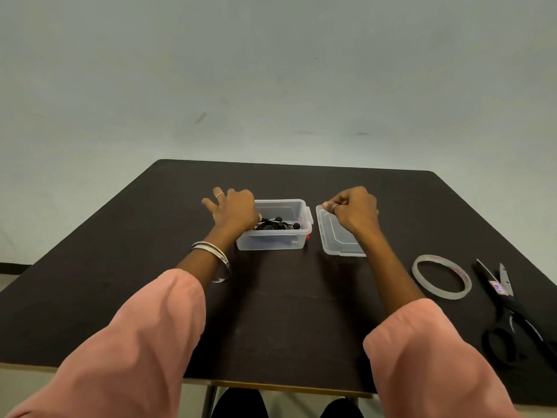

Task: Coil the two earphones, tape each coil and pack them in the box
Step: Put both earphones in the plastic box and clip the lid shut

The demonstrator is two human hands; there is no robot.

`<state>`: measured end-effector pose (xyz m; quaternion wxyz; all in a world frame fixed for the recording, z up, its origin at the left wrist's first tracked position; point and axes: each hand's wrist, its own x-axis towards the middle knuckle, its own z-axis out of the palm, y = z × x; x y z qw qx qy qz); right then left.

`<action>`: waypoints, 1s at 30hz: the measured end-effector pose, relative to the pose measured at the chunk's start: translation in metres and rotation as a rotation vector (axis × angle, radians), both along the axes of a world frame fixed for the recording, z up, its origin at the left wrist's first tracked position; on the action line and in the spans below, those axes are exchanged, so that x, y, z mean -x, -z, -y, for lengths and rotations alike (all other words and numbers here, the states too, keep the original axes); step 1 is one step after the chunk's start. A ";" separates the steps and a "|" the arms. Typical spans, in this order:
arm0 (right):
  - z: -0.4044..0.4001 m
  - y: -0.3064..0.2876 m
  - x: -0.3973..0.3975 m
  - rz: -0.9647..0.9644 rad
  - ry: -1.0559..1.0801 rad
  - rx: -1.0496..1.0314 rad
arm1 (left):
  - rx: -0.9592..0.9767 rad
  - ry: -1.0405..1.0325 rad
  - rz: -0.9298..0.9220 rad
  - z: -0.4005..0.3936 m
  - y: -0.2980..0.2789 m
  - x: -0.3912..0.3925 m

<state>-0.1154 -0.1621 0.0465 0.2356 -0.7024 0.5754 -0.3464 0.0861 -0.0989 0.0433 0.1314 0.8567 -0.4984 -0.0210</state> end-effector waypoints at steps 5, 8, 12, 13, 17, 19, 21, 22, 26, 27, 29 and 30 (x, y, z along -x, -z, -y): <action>-0.002 0.006 0.019 0.021 0.036 -0.005 | -0.084 0.057 -0.002 -0.001 -0.002 -0.003; -0.001 0.007 0.032 0.028 0.086 0.007 | 0.038 0.042 0.028 -0.006 -0.009 -0.002; 0.001 0.008 0.051 -0.023 0.197 0.027 | 0.557 0.149 0.084 -0.025 -0.017 0.017; 0.001 0.009 0.054 -0.067 0.208 0.020 | 0.640 0.243 0.032 -0.031 -0.017 0.028; -0.009 0.011 0.056 -0.279 0.190 -0.097 | 0.453 0.539 -0.477 -0.048 -0.005 0.086; -0.018 0.013 0.054 -0.352 0.174 -0.145 | 0.293 0.528 -0.464 -0.043 0.013 0.104; -0.026 0.017 0.053 -0.389 0.160 -0.165 | 0.182 0.510 -0.355 -0.037 0.026 0.114; -0.030 0.020 0.052 -0.403 0.156 -0.163 | 0.134 0.504 -0.312 -0.036 0.031 0.117; -0.038 0.026 0.053 -0.357 0.159 -0.144 | 0.039 0.507 -0.294 -0.040 0.030 0.129; -0.038 0.027 0.054 -0.285 0.172 -0.139 | 0.051 0.494 -0.364 -0.042 0.028 0.131; -0.039 0.025 0.056 -0.028 0.224 -0.131 | 0.083 0.460 -0.554 -0.048 0.021 0.134; -0.041 0.022 0.057 0.123 0.257 -0.123 | 0.097 0.444 -0.645 -0.051 0.017 0.135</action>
